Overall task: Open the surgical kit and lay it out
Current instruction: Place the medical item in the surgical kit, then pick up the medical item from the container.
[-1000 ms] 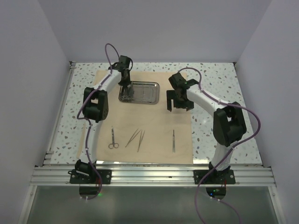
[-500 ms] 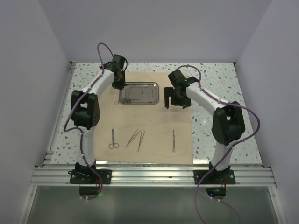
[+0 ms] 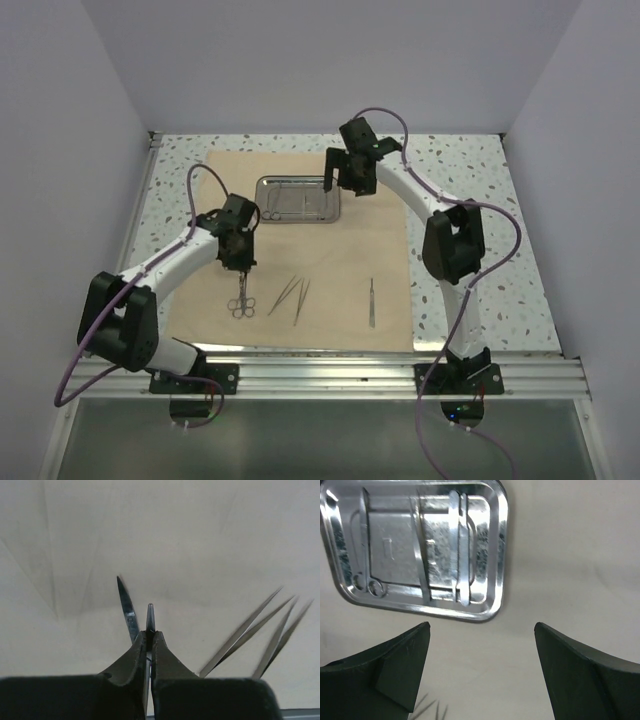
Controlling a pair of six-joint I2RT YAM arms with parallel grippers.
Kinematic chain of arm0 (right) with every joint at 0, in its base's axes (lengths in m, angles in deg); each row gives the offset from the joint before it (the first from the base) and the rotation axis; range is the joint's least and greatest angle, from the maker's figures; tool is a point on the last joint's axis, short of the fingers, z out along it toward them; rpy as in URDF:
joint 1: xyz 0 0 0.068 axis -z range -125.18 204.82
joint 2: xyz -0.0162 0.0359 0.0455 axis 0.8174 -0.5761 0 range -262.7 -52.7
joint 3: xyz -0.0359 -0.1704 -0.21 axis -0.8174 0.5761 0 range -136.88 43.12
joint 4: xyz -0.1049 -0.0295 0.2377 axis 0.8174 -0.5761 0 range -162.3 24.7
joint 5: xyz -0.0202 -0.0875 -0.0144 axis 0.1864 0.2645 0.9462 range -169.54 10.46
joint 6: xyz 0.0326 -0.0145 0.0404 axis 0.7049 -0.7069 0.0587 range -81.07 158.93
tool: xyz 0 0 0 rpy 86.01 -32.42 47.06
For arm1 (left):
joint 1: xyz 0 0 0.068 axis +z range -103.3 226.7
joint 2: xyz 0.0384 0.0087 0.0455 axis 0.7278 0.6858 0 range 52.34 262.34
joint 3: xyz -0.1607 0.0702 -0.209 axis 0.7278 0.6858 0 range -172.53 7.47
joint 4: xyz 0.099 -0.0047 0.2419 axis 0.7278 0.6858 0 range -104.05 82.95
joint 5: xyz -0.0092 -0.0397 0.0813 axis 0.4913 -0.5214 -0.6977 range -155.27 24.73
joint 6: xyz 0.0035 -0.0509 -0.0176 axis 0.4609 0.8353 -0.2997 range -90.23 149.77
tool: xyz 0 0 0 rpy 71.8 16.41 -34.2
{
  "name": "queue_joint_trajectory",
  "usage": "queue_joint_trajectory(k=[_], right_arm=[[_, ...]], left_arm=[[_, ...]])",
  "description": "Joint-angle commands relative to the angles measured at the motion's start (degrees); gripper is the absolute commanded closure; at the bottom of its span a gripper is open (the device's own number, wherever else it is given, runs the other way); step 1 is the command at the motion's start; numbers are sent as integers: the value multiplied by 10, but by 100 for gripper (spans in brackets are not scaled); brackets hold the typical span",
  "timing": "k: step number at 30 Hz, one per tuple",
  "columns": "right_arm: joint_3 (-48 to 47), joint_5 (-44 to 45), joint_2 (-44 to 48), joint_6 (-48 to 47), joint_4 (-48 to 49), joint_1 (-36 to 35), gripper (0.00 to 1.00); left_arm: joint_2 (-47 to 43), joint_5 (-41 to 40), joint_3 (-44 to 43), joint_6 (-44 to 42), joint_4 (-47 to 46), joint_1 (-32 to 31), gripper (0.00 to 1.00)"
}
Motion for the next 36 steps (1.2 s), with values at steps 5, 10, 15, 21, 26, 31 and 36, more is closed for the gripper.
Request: queue_joint_trajectory(k=[5, 10, 15, 21, 26, 31, 36], right_arm=[[-179, -29, -119, 44, 23, -30, 12], [-254, -22, -180, 51, 30, -61, 14], [-293, 19, -230, 53, 40, -83, 18], [-326, 85, -268, 56, 37, -89, 23], [-350, 121, -297, 45, 28, -88, 24], [-370, 125, -322, 44, 13, -90, 43], [-390, 117, -348, 38, 4, -103, 62]], left_arm=[[-39, 4, 113, 60, -71, -17, 71], [-44, 17, 98, 73, -66, -17, 21], [-56, 19, 45, 70, -36, -17, 16], [-72, 21, -3, 58, 5, -17, 16], [-74, 12, -28, 41, 27, -17, 17], [-70, 6, -34, 20, 28, -13, 18], [-56, 18, -38, 10, 16, -4, 19]])
